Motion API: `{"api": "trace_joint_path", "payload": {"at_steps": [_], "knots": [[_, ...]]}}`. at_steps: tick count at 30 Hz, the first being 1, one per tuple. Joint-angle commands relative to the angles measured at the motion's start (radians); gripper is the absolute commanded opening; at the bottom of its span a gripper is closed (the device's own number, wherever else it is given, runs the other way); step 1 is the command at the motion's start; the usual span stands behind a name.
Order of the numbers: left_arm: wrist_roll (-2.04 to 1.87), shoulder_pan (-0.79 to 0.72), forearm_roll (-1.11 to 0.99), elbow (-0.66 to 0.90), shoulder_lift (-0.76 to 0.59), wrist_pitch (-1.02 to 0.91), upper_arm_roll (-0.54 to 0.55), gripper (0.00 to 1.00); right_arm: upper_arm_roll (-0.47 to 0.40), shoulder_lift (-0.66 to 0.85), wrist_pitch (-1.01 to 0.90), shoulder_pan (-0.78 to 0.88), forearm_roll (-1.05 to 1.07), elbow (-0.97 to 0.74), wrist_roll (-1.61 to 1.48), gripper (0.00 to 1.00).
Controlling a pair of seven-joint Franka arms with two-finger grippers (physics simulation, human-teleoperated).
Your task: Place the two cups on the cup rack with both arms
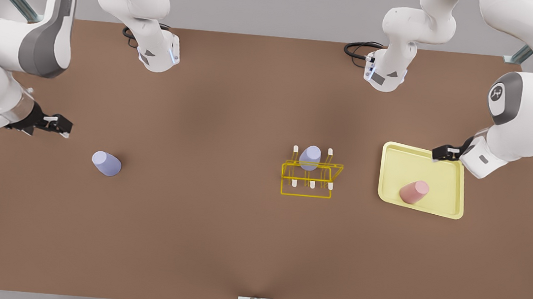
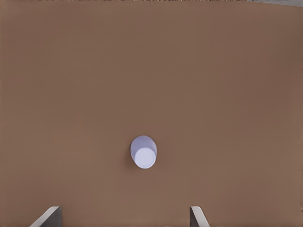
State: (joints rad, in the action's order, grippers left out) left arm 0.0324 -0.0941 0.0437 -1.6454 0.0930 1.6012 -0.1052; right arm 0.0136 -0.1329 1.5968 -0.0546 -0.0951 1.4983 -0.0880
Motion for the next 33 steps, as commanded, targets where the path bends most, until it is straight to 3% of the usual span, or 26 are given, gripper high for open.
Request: {"api": "trace_joint_path", "payload": {"at_steps": [1,6,10,12,18,33], "knots": [[0.038,0.008,0.002,0.001,-0.001,0.042,-0.001,1.00,0.000,0.003,-0.003,0.002,0.002,-0.001,-0.026,1.00],[0.043,0.020,0.002,0.045,0.063,0.043,-0.004,1.00,0.000,-0.077,0.018,0.006,-0.002,0.013,-0.027,1.00],[0.208,0.054,0.019,0.032,0.241,0.252,-0.040,1.00,0.000,-0.099,0.310,0.004,0.000,0.192,-0.001,1.00],[0.211,0.060,0.019,-0.128,0.254,0.502,-0.065,1.00,0.000,-0.090,0.456,-0.005,0.009,0.301,-0.001,1.00],[0.265,0.054,0.018,-0.329,0.244,0.642,-0.068,1.00,0.000,-0.073,0.698,-0.045,0.035,0.491,-0.001,1.00],[0.264,0.047,0.018,-0.422,0.323,0.769,-0.070,1.00,0.000,-0.186,0.802,-0.079,0.100,0.620,-0.009,1.00]]}}
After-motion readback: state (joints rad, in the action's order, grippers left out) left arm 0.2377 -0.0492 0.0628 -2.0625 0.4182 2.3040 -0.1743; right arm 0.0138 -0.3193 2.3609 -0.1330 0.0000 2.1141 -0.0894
